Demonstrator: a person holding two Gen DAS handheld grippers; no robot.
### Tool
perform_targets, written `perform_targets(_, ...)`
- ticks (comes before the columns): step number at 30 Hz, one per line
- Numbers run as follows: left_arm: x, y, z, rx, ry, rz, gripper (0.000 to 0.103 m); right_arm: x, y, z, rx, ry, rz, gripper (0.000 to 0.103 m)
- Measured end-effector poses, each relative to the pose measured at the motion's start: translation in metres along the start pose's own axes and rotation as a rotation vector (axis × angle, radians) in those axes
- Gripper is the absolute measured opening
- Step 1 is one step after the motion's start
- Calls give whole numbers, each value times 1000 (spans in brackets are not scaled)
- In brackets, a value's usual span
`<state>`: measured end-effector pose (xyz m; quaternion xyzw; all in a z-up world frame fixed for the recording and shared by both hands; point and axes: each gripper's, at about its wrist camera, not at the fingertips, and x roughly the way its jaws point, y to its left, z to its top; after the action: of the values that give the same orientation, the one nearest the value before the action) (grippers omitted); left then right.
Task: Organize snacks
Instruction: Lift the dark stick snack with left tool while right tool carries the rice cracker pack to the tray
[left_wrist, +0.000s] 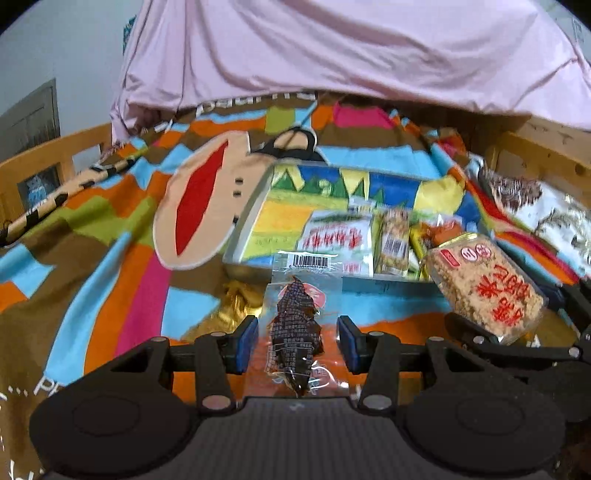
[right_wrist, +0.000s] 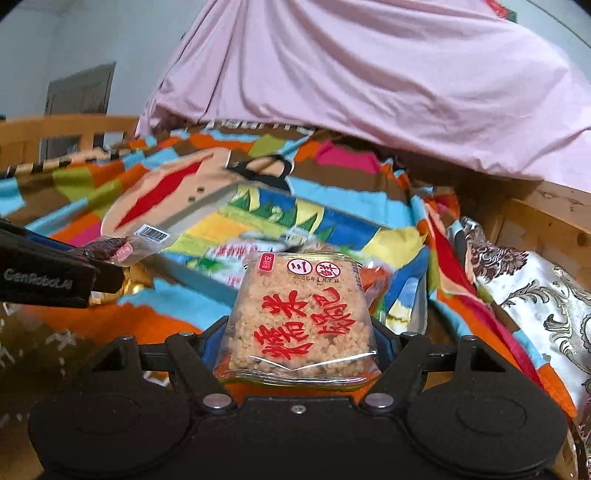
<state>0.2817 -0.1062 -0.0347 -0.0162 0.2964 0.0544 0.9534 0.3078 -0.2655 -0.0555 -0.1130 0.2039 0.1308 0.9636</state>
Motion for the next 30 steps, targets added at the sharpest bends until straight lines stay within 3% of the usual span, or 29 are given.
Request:
perform_targets(6,-3,-4,15,-64,-78,-8,50,-11,-8,7,38,-74,-9,76)
perform_targets(19,17,-25,34,-42,-169,-43,50,-9,-30,10,110,-133,-77,77)
perform_targets(25,46,-35,56,-36,-180,-81,50,10,-67,7,168,-187,-127,77)
perform_targets(30,82,-49,74,-42,-185,-128,51,48,-102,15,248,-198,-148,77)
